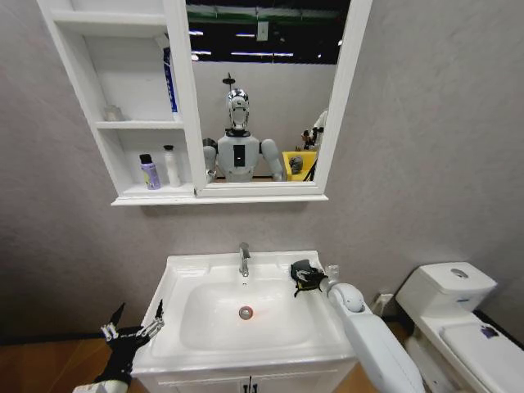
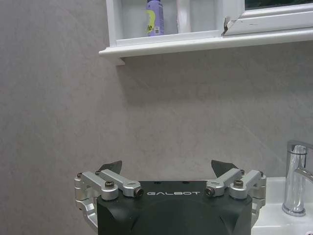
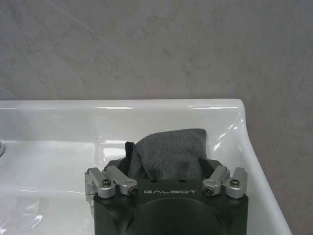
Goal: Move facial cleanser and shampoo from washbasin to cabinet, then wipe washbasin with towel.
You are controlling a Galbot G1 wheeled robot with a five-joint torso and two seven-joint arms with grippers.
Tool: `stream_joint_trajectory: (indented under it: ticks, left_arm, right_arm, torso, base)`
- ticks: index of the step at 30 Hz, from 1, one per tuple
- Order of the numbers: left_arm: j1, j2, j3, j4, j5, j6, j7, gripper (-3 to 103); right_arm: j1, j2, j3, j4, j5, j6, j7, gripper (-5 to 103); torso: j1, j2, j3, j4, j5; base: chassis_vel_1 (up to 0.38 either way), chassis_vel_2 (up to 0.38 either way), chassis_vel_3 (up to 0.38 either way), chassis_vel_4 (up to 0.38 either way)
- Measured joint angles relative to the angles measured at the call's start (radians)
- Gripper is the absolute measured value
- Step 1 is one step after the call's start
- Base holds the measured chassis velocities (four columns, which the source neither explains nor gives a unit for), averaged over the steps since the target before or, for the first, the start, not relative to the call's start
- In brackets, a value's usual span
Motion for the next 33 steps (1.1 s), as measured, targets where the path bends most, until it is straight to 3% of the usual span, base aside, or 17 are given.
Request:
stream_joint_trajectory:
  ticks: [15,22,23,25,29,32,33]
  left_arm:
    - [0.000,0.000,0.000,0.000,0.000,0.000,0.000,100]
    - [0.000,0.000,0.000,0.000,0.000,0.000,0.000,100]
    - [0.000,0.000,0.000,0.000,0.000,0.000,0.000,100]
    - [0.000,0.000,0.000,0.000,0.000,0.000,0.000,100]
    - [0.000,0.000,0.000,0.000,0.000,0.000,0.000,100]
    - [0.000,0.000,0.000,0.000,0.000,0.000,0.000,100]
    - [0.000,0.000,0.000,0.000,0.000,0.000,0.000,100]
  right_arm:
    - [0.001,0.019,0.012,-0.053,-0.041,0.036,-0.016,92]
    - [0.017,0.038,0.006,-0.084,-0.050,0.055,-0.025,72]
    - [0.020,0.042,0.005,-0.090,-0.050,0.056,-0.025,61]
    - [0.021,0.045,0.005,-0.093,-0.050,0.056,-0.025,61]
    - [0.016,0.051,0.004,-0.095,-0.066,0.075,-0.023,45]
    - [-0.013,0.048,-0.003,-0.050,-0.069,0.086,-0.006,34]
    - [-0.067,0.043,-0.012,0.038,-0.037,0.077,0.031,28]
  torso:
    - [0.000,0.000,0.000,-0.0002,0.0001]
    - [0.000,0.000,0.000,-0.0003,-0.0001]
    - [0.000,0.000,0.000,-0.0002,0.0000]
    - [0.000,0.000,0.000,-0.0002,-0.0001]
    - [0.000,0.000,0.000,0.0001,-0.0001]
    - [0.000,0.000,0.000,0.0002,0.0002]
    - [0.000,0.000,0.000,-0.0001,-0.0001]
  base:
    - [0.000,0.000,0.000,0.000]
    - [0.000,0.000,0.000,0.000]
    - [0.000,0.000,0.000,0.000]
    - [0.000,0.000,0.000,0.000]
    - [0.000,0.000,0.000,0.000]
    - [0.000,0.000,0.000,0.000]
    - [0.000,0.000,0.000,0.000]
